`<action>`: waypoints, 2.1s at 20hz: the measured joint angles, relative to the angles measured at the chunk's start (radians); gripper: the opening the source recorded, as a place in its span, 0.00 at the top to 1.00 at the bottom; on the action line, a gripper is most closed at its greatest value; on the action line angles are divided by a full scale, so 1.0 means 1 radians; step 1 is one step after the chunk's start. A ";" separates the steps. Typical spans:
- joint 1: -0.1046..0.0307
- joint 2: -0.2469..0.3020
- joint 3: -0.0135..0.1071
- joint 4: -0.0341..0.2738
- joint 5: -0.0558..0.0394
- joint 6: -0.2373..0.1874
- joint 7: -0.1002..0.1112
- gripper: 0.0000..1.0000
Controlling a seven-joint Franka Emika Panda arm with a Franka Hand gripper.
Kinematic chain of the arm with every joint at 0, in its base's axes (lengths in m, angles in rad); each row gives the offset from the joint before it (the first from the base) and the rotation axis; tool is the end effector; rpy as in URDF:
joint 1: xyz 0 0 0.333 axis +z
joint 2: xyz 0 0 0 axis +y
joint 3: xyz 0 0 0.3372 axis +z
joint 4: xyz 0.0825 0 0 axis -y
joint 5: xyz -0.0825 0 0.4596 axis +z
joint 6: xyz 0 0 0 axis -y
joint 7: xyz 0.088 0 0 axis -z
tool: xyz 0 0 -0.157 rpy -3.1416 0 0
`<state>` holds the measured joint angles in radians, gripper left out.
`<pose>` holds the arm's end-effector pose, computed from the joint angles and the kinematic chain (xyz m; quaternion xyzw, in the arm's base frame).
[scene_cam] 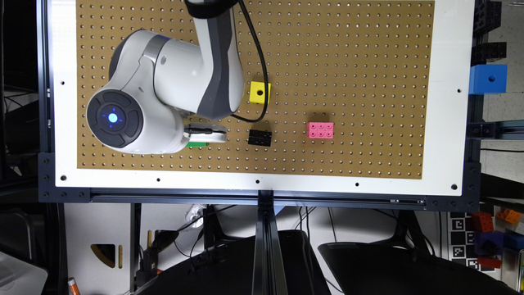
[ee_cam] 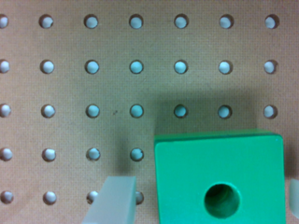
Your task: Pick up green block.
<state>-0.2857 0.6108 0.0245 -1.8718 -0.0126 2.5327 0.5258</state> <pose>0.6796 -0.1817 0.0968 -0.9243 0.3808 -0.0245 0.0065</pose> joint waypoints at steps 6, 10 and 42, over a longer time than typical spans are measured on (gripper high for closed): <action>0.000 0.027 0.002 0.005 0.0000 0.015 0.000 0.00; 0.000 0.027 0.002 0.005 0.0001 0.016 0.000 1.00; -0.001 -0.183 0.003 0.005 0.0001 -0.198 0.000 1.00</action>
<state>-0.2866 0.4283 0.0271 -1.8673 -0.0125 2.3351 0.5260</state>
